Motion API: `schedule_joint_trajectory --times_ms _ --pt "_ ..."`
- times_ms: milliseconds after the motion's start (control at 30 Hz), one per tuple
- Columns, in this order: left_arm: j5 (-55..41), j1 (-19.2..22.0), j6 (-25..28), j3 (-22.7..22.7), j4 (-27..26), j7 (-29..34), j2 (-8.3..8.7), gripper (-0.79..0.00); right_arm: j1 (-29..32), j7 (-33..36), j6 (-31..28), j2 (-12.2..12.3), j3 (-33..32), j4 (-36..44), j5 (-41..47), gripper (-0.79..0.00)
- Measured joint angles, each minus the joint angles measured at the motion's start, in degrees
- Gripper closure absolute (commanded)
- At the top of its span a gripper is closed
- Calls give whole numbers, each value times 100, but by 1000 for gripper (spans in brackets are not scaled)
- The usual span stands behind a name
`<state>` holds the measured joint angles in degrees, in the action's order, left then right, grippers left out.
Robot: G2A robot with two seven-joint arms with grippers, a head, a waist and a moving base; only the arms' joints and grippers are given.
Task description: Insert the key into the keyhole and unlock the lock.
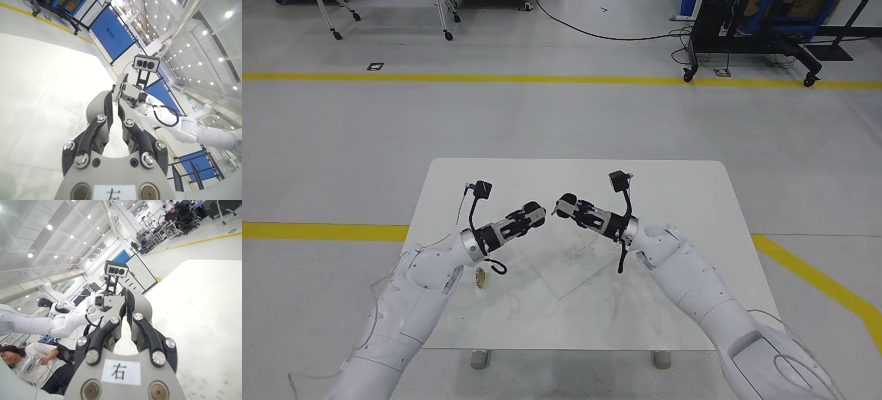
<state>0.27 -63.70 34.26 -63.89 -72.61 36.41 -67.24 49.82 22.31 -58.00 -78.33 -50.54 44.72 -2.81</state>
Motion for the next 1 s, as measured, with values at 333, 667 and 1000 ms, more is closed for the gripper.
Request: schedule_joint_trajectory --times_ms 333,667,1000 --pt "50 116 -11 238 79 62 -54 -197 -17 67 0 -26 18 -44 4 0" --pt "49 179 -2 231 217 36 -59 0 -23 125 1 -39 14 -61 7 0" --pt "463 138 171 128 208 -267 -31 0 -27 216 0 -42 9 -54 -2 0"
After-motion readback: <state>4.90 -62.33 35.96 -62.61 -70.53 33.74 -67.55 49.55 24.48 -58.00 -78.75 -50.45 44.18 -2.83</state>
